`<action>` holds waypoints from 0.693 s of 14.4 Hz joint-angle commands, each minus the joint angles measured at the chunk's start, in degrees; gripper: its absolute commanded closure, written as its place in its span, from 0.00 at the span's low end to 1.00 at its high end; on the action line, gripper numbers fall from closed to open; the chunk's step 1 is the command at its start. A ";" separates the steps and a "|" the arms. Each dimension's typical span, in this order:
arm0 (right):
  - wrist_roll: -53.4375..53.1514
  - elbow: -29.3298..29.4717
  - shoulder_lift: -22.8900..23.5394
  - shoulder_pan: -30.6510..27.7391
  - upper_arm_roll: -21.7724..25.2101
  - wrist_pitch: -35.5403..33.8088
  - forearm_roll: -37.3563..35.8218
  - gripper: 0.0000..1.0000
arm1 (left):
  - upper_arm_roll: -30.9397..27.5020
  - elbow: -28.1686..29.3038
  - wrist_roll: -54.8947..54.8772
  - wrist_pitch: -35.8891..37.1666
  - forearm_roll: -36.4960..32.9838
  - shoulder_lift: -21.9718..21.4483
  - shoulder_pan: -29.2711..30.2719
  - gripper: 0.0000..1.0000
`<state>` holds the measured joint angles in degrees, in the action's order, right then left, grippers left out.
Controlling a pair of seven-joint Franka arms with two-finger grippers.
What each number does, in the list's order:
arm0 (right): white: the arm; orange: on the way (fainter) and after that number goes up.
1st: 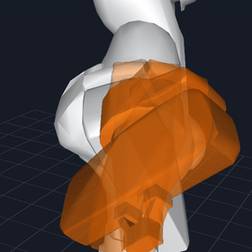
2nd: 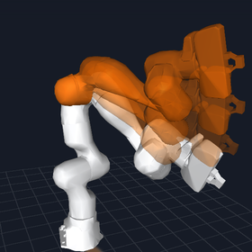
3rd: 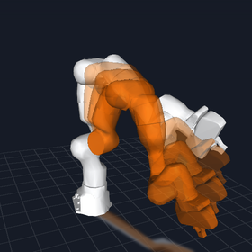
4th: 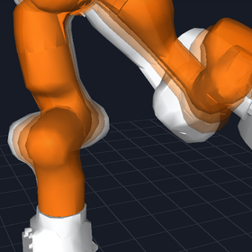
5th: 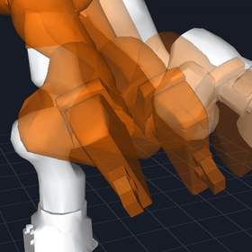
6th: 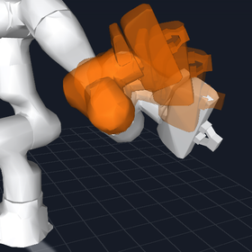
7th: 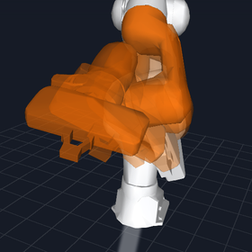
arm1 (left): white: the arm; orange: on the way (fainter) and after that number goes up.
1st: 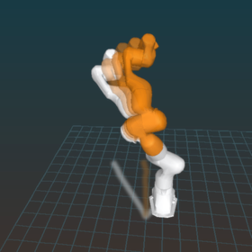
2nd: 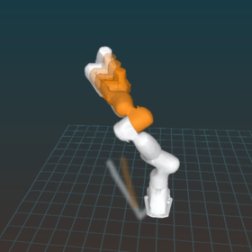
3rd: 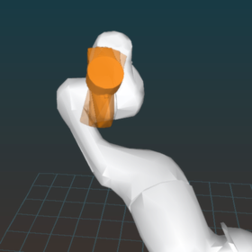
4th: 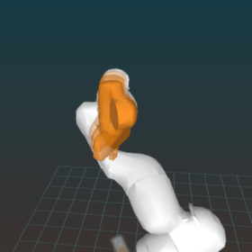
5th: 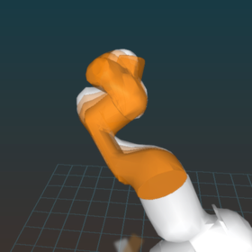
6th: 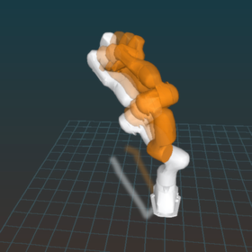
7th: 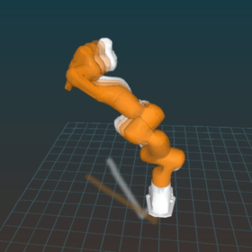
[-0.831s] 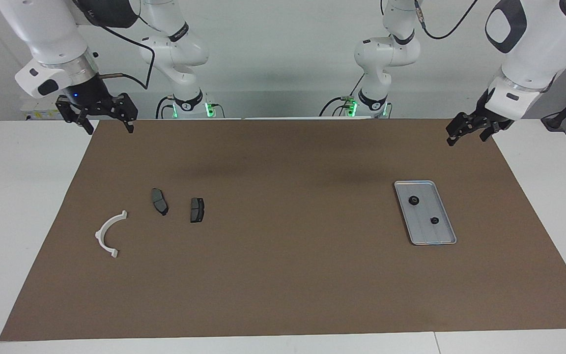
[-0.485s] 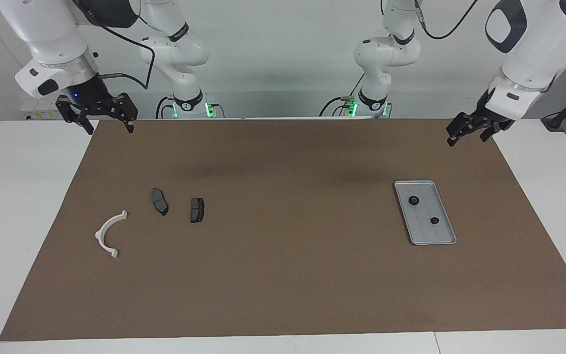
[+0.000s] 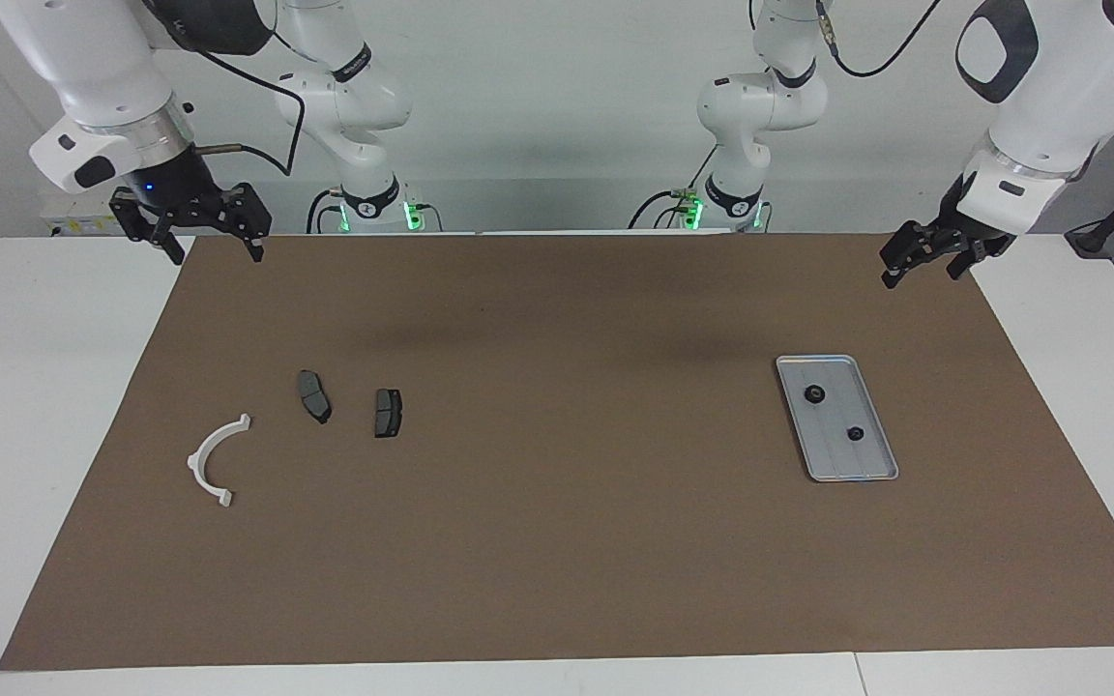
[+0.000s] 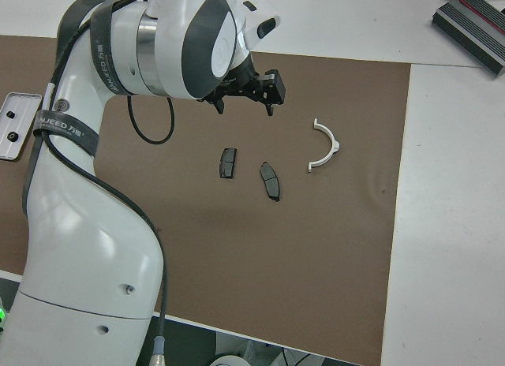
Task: Place bearing gear from tray to pile
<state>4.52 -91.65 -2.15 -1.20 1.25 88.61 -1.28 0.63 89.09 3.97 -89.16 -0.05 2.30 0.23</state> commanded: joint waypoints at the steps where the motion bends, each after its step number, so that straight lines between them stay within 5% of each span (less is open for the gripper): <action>1: -0.04 -0.37 -0.22 -1.26 -0.46 -0.98 0.23 0.00 | -1.07 1.16 0.07 -0.22 -0.04 -1.07 -1.11 0.00; 4: -0.39 -0.55 -0.22 -1.44 -0.46 -0.81 0.23 0.00 | -1.16 4.42 2.51 -5.83 -0.04 -2.21 -1.11 0.00; 10: -1.45 -0.46 -0.22 -1.09 -0.46 -0.80 0.23 0.00 | -1.07 23.03 5.15 -23.74 -0.30 -3.10 -0.94 0.00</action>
<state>4.03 -91.77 -2.15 -1.74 1.31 88.46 -1.28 0.28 103.59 7.03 -105.85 -0.06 1.67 0.11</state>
